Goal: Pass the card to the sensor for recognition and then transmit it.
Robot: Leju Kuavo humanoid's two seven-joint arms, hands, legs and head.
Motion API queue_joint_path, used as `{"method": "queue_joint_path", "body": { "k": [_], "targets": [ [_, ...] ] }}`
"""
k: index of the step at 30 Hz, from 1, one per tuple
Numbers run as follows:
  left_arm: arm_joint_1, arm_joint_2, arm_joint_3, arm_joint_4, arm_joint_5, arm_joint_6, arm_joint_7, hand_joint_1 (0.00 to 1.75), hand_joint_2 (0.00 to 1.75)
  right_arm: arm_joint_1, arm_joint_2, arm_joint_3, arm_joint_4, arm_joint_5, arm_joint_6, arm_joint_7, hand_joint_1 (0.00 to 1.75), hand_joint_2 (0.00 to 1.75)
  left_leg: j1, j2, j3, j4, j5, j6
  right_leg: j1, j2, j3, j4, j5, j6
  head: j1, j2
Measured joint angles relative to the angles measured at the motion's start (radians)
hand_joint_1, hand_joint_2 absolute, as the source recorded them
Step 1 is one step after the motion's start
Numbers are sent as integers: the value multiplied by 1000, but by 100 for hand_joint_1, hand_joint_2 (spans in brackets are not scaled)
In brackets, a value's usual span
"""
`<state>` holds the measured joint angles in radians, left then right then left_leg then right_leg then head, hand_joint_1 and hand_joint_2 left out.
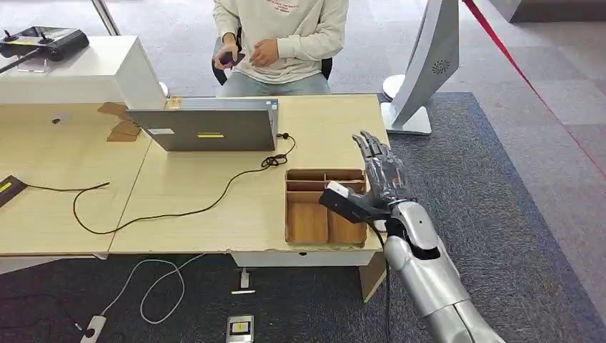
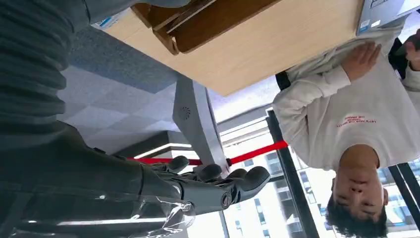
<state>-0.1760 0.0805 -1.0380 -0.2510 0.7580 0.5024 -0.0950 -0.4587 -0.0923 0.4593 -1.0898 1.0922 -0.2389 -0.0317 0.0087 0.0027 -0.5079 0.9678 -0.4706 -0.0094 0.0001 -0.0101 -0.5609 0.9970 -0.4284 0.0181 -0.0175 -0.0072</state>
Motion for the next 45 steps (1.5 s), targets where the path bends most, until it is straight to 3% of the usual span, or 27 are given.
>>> {"method": "queue_joint_path", "body": {
  "k": [5, 10, 30, 35, 45],
  "targets": [
    [0, 0, 0, 0, -2, 0, 0, 0, 0, 0, 3, 0, 4, 1, -4, 0, 0, 175, 0, 0, 0, 0, 0, 0, 0, 0, 0, 0, 0, 0, 0, 0],
    [0, -2, -1, 0, -21, 3, 1, 0, 0, -41, 63, 11, 152, 31, -137, -14, 0, 175, 0, 0, 0, 0, 0, 0, 0, 0, 0, 0, 0, 0, 0, 0],
    [0, -9, -1, 0, -22, 6, 8, 0, 0, -48, 68, 11, 220, 19, -144, -20, 0, 175, 0, 0, 0, 0, 0, 0, 0, 0, 0, 0, 0, 0, 0, 0],
    [1, -9, -1, 0, -21, 6, 3, 0, 0, -51, 66, 11, 228, 53, -230, -11, 0, 175, 0, 0, 0, 0, 0, 0, 0, 0, 0, 0, 0, 0, 0, 0],
    [1, -11, -1, 0, -22, 11, -4, 0, 0, -55, 65, 6, 249, 68, -275, -3, 0, 175, 0, 0, 0, 0, 0, 0, 0, 0, 0, 0, 0, 0, 0, 0]
  ]
}}
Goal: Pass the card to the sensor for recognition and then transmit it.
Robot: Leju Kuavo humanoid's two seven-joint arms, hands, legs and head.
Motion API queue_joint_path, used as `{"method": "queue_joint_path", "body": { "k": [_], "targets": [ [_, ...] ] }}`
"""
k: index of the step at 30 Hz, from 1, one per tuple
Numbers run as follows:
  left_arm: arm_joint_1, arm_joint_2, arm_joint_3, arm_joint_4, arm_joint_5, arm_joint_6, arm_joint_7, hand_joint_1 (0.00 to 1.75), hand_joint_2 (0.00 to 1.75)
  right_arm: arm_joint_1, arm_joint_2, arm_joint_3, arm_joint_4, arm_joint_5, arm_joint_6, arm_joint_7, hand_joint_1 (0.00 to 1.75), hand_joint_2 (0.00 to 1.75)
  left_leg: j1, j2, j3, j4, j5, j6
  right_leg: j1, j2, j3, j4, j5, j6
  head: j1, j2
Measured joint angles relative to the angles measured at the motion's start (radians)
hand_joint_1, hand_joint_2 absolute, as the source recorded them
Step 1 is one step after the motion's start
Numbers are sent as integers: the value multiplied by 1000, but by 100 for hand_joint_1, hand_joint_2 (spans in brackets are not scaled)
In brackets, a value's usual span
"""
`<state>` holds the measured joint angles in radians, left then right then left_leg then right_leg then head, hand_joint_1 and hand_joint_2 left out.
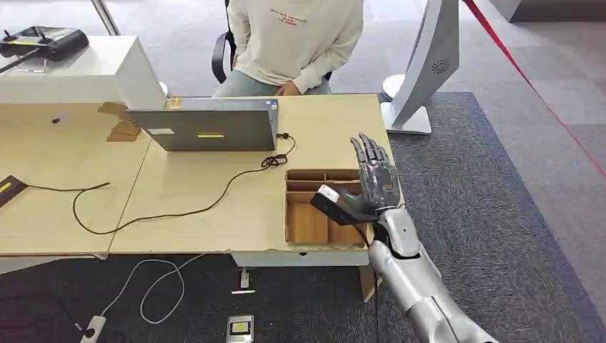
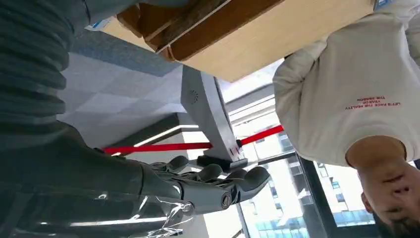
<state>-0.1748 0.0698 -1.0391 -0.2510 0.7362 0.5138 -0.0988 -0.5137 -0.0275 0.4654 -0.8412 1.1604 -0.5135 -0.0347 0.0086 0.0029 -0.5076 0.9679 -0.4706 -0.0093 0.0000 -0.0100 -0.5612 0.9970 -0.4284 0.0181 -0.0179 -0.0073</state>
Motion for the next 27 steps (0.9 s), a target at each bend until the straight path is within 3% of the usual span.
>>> {"method": "queue_joint_path", "body": {
  "k": [27],
  "targets": [
    [-1, -4, 0, 0, 2, -1, 3, 0, 0, 2, 2, -10, 42, -1, 24, -14, 0, 175, 0, 0, 0, 0, 0, 0, 0, 0, 0, 0, 0, 0, 0, 0]
  ]
}}
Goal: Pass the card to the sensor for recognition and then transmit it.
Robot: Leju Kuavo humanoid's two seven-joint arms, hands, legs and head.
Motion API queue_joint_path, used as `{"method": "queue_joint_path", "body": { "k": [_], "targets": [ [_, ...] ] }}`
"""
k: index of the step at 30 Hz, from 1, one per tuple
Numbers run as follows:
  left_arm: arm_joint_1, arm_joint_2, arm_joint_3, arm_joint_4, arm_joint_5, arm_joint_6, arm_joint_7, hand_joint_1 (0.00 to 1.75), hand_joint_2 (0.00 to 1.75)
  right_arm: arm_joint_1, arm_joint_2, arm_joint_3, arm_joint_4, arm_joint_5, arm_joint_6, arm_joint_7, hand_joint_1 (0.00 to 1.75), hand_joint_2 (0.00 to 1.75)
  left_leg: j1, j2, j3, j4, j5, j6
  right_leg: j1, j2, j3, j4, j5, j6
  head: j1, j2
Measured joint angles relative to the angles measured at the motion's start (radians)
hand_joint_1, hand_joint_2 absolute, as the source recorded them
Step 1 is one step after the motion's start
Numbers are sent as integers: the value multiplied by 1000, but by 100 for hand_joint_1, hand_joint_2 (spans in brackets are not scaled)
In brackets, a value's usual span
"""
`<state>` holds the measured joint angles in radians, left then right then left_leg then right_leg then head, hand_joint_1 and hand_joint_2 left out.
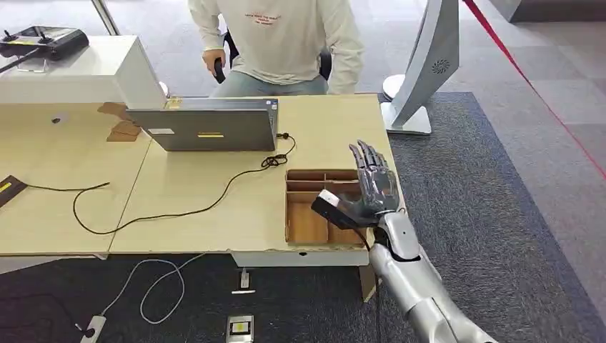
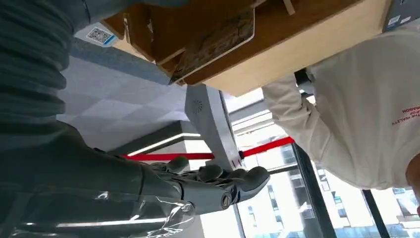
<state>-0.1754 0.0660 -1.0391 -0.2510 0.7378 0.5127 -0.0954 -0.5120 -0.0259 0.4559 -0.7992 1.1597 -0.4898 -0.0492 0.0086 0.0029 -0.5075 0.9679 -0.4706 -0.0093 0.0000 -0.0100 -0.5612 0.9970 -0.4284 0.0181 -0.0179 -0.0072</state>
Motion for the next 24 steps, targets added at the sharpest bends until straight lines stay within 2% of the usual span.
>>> {"method": "queue_joint_path", "body": {
  "k": [16, 17, 18, 19, 24],
  "targets": [
    [1, 0, 0, 0, 16, -2, 1, 0, 0, -2, 10, 0, 35, 9, 12, -9, 0, 175, 0, 0, 0, 0, 0, 0, 0, 0, 0, 0, 0, 0, 0, 0],
    [1, 0, 0, 0, 16, -3, 1, 0, 0, -2, 10, 0, 36, 8, 12, -9, 33, 175, 0, 0, 0, 0, 0, 0, 0, 0, 0, 0, 0, 0, 0, 0],
    [1, 0, 0, 0, 16, -5, 1, 0, 0, -3, 10, 0, 38, 7, 12, -9, 33, 175, 0, 0, 0, 0, 0, 0, 0, 0, 0, 0, 0, 0, 0, 0],
    [1, 0, 0, 0, 16, -10, 2, 0, 0, -3, 10, 0, 39, 4, 11, -10, 175, 175, 0, 0, 0, 0, 0, 0, 0, 0, 0, 0, 0, 0, 0, 0],
    [-2, 0, 0, 0, 15, -19, 9, 0, 0, -8, 13, 0, 44, -19, 11, -20, 175, 175, 0, 0, 0, 0, 0, 0, 0, 0, 0, 0, 0, 0, 0, 0]
  ]
}}
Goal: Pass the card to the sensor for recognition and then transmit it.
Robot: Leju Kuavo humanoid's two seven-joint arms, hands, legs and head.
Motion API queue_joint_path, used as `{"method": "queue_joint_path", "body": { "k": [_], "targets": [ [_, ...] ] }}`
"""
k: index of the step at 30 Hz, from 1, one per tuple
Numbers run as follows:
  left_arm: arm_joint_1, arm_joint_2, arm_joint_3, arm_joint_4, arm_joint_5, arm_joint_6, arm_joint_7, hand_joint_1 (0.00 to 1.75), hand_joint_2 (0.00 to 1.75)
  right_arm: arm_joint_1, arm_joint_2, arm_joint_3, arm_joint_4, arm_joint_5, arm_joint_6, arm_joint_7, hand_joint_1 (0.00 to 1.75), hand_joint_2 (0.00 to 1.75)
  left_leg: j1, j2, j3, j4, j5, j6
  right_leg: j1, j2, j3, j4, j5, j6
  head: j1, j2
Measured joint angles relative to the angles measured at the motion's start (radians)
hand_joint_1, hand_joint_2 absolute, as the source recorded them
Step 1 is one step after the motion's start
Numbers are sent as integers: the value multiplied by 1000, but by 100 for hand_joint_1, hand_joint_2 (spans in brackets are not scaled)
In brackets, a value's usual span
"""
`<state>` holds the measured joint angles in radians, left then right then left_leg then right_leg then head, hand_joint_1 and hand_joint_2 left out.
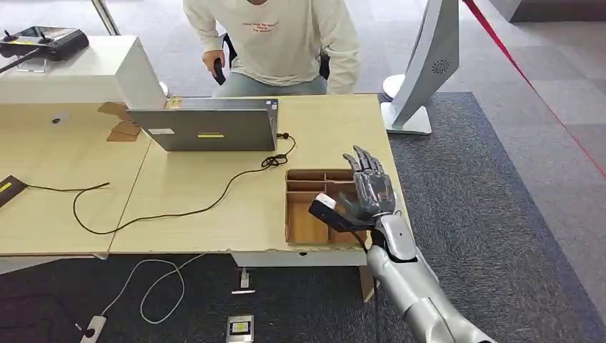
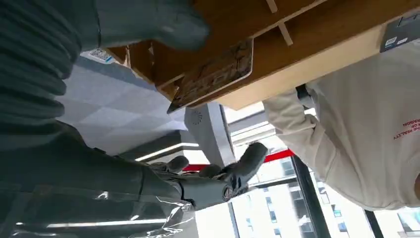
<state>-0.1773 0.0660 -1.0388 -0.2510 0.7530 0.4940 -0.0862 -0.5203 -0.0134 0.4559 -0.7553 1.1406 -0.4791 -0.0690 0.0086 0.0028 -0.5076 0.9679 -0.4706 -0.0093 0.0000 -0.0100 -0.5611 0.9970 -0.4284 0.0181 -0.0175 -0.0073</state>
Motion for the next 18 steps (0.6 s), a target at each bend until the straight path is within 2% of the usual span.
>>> {"method": "queue_joint_path", "body": {
  "k": [18],
  "targets": [
    [-3, 0, 0, 0, -15, 13, -11, 0, 0, -13, -2, -1, 0, -43, 15, -14, 175, 175, 0, 0, 0, 0, 0, 0, 0, 0, 0, 0, 0, 0, 0, 0]
  ]
}}
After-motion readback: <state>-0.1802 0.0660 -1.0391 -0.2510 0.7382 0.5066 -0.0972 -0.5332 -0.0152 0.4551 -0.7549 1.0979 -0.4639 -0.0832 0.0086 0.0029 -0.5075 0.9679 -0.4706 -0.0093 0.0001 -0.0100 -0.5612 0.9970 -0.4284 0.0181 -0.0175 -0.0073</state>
